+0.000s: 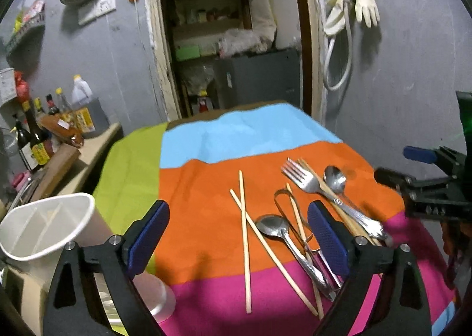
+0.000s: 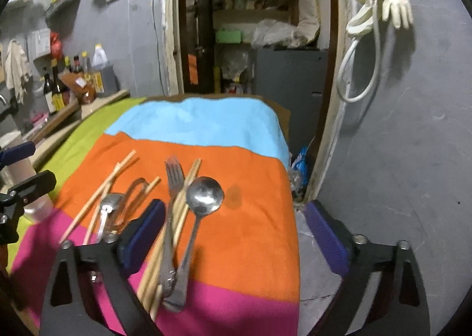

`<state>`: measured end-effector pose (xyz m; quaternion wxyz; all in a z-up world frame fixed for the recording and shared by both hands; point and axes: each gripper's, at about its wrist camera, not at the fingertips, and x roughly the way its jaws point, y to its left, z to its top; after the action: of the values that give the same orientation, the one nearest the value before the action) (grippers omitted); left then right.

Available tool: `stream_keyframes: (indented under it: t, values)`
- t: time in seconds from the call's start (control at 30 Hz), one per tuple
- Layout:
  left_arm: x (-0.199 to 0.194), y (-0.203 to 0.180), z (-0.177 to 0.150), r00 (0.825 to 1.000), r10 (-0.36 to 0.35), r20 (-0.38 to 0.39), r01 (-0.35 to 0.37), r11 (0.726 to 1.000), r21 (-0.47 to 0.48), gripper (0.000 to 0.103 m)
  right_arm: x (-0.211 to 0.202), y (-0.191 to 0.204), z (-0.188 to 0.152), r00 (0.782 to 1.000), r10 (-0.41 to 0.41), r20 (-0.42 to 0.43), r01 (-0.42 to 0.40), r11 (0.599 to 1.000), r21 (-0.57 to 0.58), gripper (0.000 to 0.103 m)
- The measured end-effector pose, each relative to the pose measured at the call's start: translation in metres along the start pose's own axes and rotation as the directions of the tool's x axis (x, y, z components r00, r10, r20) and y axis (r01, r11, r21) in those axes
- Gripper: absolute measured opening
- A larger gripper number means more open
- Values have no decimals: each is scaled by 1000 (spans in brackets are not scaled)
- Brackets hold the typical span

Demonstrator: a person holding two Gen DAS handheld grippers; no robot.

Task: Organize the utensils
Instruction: 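Move both grippers down toward the utensils on the cloth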

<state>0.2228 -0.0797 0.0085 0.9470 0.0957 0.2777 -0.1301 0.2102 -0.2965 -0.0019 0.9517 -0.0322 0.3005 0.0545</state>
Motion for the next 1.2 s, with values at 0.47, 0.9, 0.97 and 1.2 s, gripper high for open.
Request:
stream_keyframes:
  t: [0.47, 0.9, 0.97, 1.2]
  values:
    - [80, 8, -18, 960, -1, -280, 5, 1000, 12, 31, 55, -2, -3, 968, 147, -203, -156, 987, -32, 50]
    - [93, 24, -22, 928, -38, -370, 31, 999, -24, 18, 78, 20, 4, 953, 137, -270, -177, 976, -130, 45]
    - [98, 24, -20, 921, -44, -387, 34, 999, -32, 18, 82, 22, 4, 950, 141, -277, -184, 974, -135, 45]
    - [111, 26, -17, 916, -51, -398, 42, 999, -30, 18, 93, 23, 10, 943, 162, -291, -201, 974, -107, 48]
